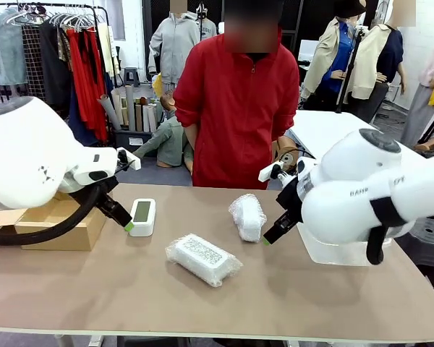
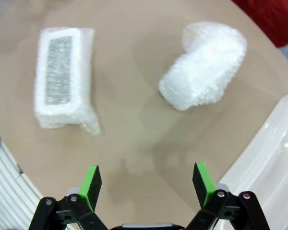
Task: Separate and place wrapped and unwrapped clocks.
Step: Pick up the Digital clock indicated by the person.
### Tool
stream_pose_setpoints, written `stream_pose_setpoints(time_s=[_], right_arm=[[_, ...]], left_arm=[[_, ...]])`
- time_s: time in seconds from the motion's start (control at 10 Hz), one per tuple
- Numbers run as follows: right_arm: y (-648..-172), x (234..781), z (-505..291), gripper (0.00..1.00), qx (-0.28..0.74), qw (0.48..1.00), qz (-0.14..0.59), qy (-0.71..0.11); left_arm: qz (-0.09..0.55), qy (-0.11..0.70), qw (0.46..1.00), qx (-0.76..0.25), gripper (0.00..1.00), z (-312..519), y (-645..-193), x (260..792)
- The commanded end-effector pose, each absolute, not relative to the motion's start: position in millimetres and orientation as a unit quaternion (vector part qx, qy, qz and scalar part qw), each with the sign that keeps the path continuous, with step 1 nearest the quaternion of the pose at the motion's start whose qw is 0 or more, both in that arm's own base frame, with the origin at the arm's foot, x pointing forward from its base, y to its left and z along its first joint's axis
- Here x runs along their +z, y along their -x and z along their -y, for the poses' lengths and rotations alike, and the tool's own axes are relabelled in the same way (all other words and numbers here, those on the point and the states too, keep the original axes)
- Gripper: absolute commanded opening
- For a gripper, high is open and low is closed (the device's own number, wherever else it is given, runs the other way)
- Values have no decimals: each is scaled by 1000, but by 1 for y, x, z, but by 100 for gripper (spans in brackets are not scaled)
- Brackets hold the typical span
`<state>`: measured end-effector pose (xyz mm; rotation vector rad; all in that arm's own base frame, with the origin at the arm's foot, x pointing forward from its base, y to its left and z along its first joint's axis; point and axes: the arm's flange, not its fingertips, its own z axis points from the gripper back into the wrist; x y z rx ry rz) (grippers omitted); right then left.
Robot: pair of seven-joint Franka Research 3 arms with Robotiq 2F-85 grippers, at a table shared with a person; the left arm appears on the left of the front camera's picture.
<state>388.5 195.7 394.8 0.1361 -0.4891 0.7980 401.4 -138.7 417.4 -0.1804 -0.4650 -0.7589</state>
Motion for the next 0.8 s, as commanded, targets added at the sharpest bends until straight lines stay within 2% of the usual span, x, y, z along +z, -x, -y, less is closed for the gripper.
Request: stream_pose_setpoints(time_s=[0.0, 0.3, 0.4, 0.5, 0.7], right_arm=[[-402, 415, -175, 100, 430, 867, 229, -104], [-403, 429, -164, 100, 462, 840, 250, -135], [-404, 431, -161, 100, 460, 840, 253, -136], [-406, 427, -160, 100, 439, 847, 268, -137], [-397, 436, -166, 100, 452, 848, 251, -118]], left_arm=[[235, 112, 866, -426, 100, 120, -410, 421], [300, 103, 828, -462, 100, 101, -400, 436], [307, 104, 831, -452, 100, 100, -400, 435], [272, 83, 846, -451, 100, 110, -407, 444], [272, 83, 846, -451, 100, 110, -407, 444]])
